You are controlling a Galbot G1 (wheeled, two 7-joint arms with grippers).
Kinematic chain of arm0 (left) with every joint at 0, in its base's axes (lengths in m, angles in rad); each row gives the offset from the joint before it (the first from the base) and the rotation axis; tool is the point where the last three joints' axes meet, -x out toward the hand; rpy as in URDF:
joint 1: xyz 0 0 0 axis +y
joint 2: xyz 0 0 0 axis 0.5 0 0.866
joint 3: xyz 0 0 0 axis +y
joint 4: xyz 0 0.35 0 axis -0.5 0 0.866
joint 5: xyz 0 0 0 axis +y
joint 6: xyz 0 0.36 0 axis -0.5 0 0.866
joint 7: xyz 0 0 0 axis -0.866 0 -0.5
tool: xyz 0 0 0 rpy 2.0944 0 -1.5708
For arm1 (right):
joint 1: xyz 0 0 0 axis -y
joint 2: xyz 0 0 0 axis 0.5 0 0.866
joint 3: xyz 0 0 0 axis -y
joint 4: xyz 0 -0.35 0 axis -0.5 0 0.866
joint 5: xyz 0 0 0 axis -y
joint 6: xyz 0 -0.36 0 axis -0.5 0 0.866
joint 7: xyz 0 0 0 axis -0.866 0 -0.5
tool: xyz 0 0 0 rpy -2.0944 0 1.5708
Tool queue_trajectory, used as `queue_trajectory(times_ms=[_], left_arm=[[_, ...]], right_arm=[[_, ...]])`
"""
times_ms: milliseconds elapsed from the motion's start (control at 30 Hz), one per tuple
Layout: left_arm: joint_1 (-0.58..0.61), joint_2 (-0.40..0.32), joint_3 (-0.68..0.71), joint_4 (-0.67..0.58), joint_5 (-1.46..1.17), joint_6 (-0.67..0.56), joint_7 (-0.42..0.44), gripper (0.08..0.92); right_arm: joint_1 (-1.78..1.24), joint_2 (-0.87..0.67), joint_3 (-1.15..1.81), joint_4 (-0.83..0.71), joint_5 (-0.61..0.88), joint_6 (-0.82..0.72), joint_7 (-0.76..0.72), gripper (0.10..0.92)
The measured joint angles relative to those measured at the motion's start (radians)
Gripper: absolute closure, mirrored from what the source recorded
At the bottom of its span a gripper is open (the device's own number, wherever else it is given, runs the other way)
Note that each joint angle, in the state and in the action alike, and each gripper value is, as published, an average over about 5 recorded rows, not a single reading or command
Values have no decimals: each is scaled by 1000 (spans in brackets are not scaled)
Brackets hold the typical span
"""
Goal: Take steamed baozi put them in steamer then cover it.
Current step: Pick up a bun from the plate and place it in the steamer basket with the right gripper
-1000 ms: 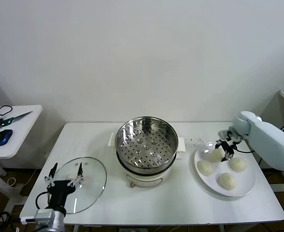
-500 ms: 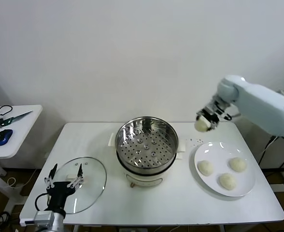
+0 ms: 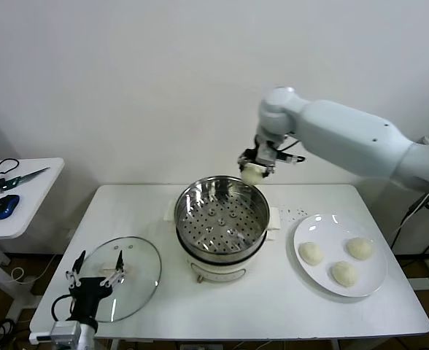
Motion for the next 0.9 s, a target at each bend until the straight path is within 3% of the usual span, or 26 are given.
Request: queue_trajectory(times_ms=[767, 900], left_arm=[[-5, 11, 1, 20, -9, -6, 0, 177], [-1, 10, 0, 22, -11, -7, 0, 177]], right_arm=[[-173, 155, 29, -103, -208, 71, 16, 319], [-186, 157, 35, -107, -228, 69, 18, 266]])
